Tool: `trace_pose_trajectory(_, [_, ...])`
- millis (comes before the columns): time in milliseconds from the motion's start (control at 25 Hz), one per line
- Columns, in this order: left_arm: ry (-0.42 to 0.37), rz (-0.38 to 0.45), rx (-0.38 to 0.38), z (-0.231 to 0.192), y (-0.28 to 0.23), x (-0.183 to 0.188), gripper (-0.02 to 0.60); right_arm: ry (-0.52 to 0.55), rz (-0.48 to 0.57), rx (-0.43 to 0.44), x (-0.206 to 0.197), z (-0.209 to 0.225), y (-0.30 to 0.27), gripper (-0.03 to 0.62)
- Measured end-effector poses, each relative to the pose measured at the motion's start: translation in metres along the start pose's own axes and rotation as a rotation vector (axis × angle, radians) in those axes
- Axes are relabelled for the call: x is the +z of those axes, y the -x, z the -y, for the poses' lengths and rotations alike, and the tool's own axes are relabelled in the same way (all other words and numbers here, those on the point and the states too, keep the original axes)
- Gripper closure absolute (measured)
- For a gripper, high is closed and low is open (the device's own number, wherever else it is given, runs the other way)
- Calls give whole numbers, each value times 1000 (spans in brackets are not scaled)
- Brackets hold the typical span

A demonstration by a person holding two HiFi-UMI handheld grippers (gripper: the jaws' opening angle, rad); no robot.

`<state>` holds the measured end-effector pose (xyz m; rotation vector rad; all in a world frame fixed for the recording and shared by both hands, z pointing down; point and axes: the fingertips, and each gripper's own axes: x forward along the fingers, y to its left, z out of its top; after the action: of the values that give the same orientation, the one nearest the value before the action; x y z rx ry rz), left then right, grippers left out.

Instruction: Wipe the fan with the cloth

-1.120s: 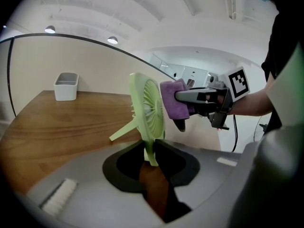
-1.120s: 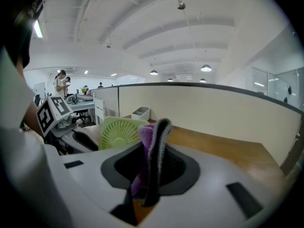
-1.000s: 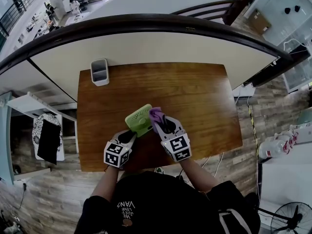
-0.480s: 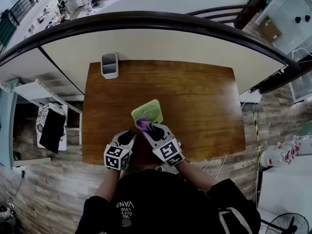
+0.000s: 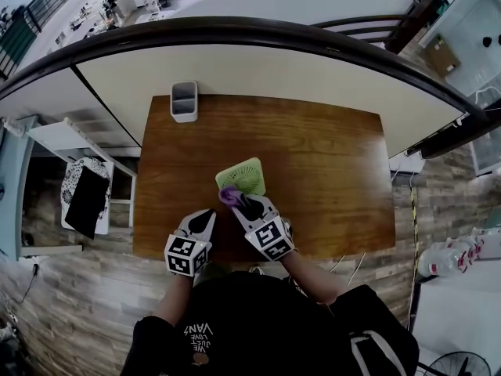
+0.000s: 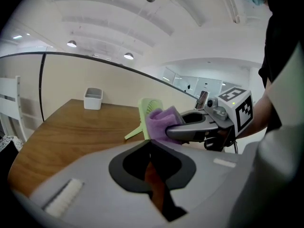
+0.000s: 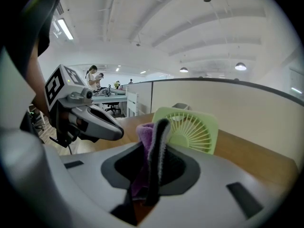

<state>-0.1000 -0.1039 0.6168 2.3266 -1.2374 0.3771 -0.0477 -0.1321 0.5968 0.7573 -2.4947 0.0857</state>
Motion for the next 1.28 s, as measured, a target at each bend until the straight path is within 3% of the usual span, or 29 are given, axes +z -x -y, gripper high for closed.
trace_pose_trajectory(840, [24, 69, -30, 12, 4, 26, 571, -229, -83, -265, -56, 96, 47, 500])
trace_pose_trajectory(1040, [32, 68, -27, 13, 7, 23, 569, -240, -69, -253, -50, 85, 48, 500])
trace_pose_trajectory(1280, [39, 80, -32, 19, 11, 21, 571, -242, -25, -171, -32, 48, 45, 499])
